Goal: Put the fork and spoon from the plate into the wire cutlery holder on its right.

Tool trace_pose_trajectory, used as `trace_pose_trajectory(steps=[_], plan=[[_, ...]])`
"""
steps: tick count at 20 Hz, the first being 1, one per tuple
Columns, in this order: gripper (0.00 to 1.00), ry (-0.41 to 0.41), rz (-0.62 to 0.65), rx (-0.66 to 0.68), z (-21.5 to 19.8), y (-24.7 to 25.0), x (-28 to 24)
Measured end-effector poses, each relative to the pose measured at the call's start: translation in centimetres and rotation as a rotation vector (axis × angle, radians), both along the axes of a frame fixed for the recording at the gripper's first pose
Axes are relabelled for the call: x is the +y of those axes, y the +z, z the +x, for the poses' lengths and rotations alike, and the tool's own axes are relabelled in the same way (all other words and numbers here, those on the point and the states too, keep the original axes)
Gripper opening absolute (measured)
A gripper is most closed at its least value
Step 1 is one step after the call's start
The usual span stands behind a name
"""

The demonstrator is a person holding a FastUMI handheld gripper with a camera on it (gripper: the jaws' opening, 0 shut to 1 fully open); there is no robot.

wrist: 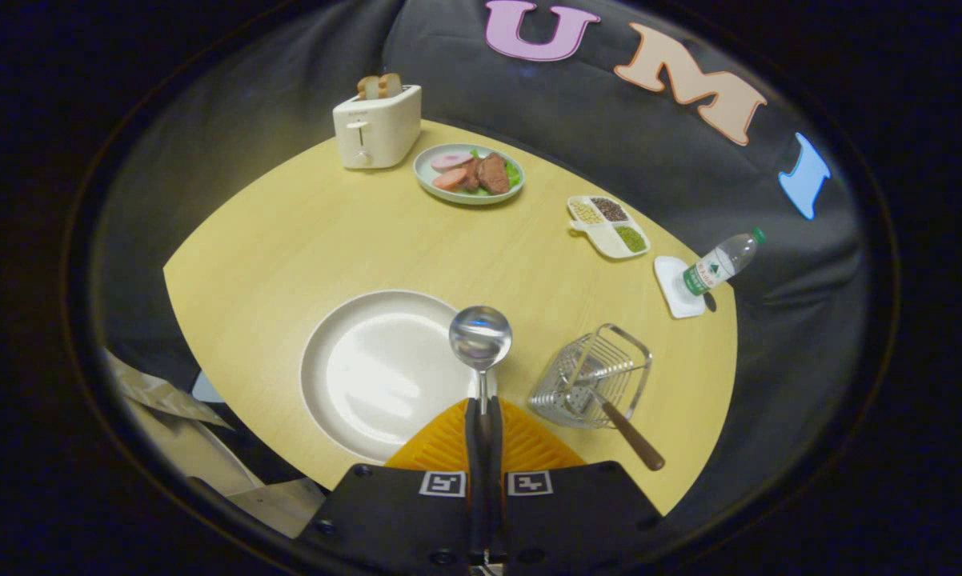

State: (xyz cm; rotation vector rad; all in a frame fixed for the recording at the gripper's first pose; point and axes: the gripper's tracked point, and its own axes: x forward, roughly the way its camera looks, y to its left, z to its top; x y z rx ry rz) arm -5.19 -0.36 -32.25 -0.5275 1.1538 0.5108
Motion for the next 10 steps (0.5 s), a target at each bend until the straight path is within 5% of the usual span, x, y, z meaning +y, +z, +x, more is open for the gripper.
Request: trace_pose_trajectory(steps=[10], plan=[[0.05, -0.022, -0.080, 0.049, 3.1, 0.8, -5.9]])
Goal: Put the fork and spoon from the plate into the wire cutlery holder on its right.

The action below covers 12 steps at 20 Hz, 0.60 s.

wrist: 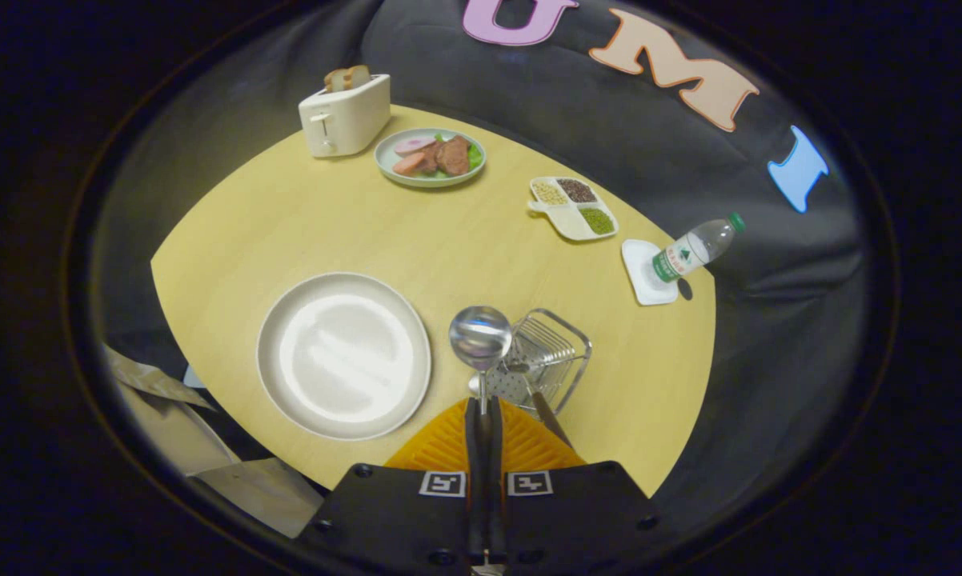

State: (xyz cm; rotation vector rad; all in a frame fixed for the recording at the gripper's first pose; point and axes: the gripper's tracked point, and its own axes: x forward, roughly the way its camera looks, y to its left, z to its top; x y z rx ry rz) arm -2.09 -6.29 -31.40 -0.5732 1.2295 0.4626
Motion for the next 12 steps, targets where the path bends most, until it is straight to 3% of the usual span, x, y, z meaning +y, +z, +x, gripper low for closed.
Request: trace_pose_trajectory(steps=[12], plan=[[0.06, -0.040, -0.062, 0.096, 1.8, -2.4, -3.7]])
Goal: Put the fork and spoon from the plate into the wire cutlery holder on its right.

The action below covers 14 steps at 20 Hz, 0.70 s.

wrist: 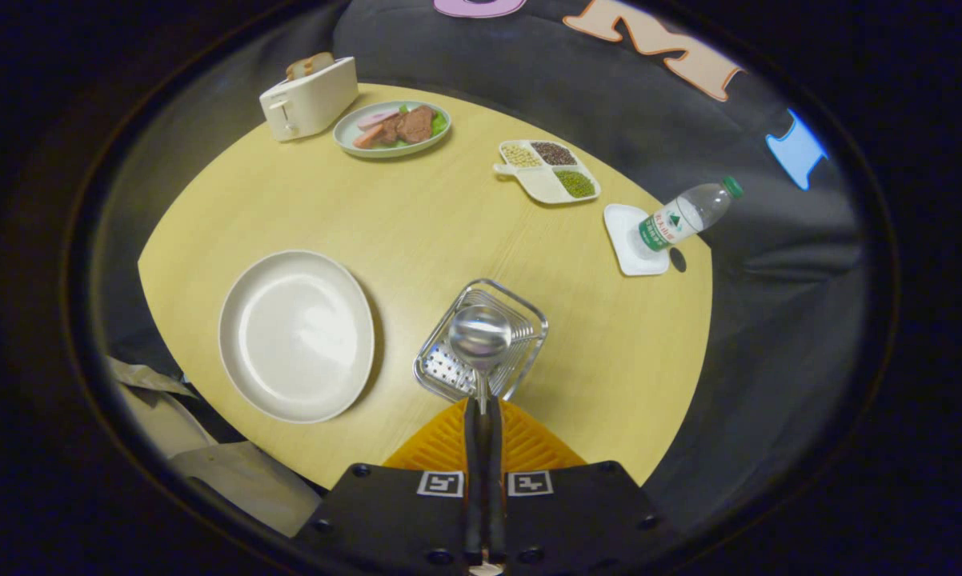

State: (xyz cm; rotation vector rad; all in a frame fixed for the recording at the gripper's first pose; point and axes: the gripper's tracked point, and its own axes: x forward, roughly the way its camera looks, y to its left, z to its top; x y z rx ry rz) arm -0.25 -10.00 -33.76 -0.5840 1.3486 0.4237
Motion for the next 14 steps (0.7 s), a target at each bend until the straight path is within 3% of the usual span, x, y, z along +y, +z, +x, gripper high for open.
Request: trace_pose_trajectory(steps=[5, 14], plan=[[0.11, 0.004, 0.003, 0.023, 0.0, -0.5, 0.7], [0.84, -0.049, 0.140, -0.074, -0.6, 0.9, 3.7]])
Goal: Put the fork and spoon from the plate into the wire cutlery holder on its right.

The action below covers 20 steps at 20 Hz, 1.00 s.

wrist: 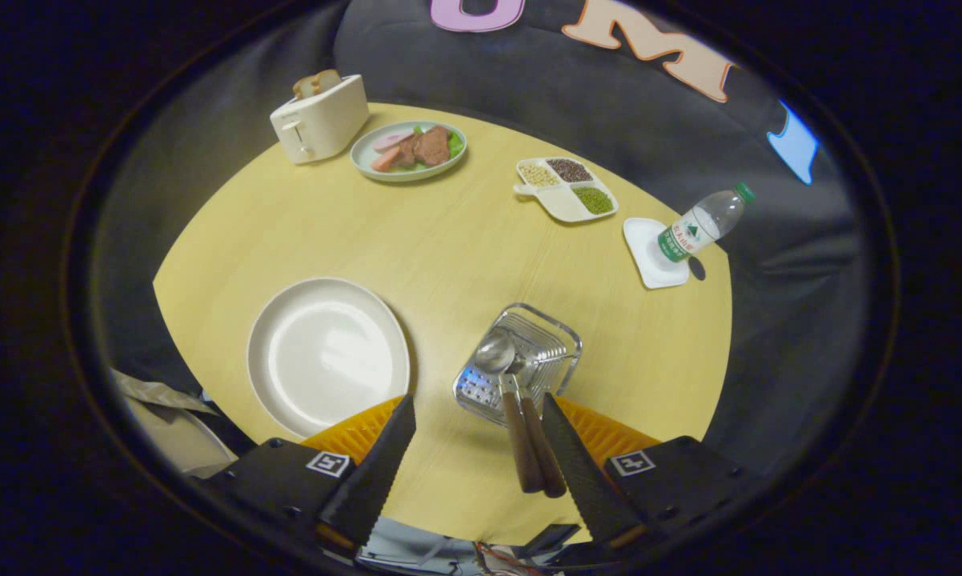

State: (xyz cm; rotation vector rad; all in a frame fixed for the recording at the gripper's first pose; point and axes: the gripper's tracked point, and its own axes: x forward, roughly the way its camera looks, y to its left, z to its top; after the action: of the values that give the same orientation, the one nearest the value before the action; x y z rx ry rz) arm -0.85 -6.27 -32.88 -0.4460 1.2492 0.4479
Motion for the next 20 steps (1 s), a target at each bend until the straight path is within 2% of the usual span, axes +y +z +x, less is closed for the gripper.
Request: trace_pose_trajectory(steps=[2, 9, 13, 18, 20], plan=[[1.00, -0.038, 0.051, -0.069, 0.1, 1.1, 1.3], [1.00, -0.158, 0.272, -0.351, -0.4, 7.3, 5.7], [1.00, -0.259, 0.399, -0.495, -0.9, 10.8, 7.0], [1.00, -0.369, 0.506, -0.684, -1.1, 15.5, 6.5], [1.00, -0.397, 0.507, -0.782, -0.8, 18.5, 5.7]])
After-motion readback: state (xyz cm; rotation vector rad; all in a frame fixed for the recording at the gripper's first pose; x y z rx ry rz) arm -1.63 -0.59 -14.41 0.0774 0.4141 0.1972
